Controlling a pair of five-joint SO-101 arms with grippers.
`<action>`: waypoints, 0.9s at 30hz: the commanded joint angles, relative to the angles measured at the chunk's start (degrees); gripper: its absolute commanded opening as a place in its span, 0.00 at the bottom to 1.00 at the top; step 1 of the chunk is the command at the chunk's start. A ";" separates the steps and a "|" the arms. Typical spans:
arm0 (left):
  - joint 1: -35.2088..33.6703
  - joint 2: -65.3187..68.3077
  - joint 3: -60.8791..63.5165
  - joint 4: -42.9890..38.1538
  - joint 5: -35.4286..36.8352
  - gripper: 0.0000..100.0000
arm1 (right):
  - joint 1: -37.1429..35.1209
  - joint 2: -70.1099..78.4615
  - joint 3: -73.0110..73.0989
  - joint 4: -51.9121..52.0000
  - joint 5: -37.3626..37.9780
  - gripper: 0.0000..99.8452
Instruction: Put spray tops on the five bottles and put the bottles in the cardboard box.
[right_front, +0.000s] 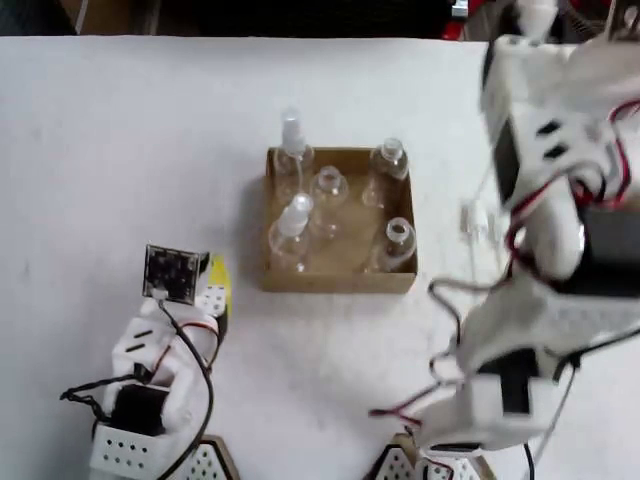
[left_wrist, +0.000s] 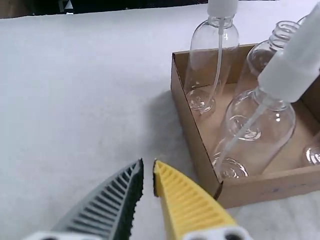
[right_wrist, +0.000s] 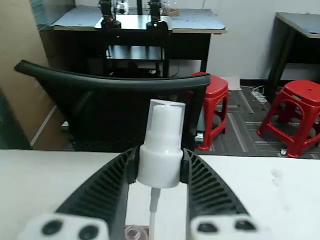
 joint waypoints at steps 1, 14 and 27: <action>-0.57 -0.48 -1.67 -1.67 -0.70 0.04 | -6.11 -13.76 18.37 1.19 -3.52 0.04; -0.57 -0.48 -1.58 -1.58 -0.70 0.04 | -7.16 -34.77 48.97 -9.63 -12.13 0.04; -0.13 -0.48 -1.41 -1.67 -0.70 0.04 | -9.36 -46.99 75.52 -31.52 -12.57 0.04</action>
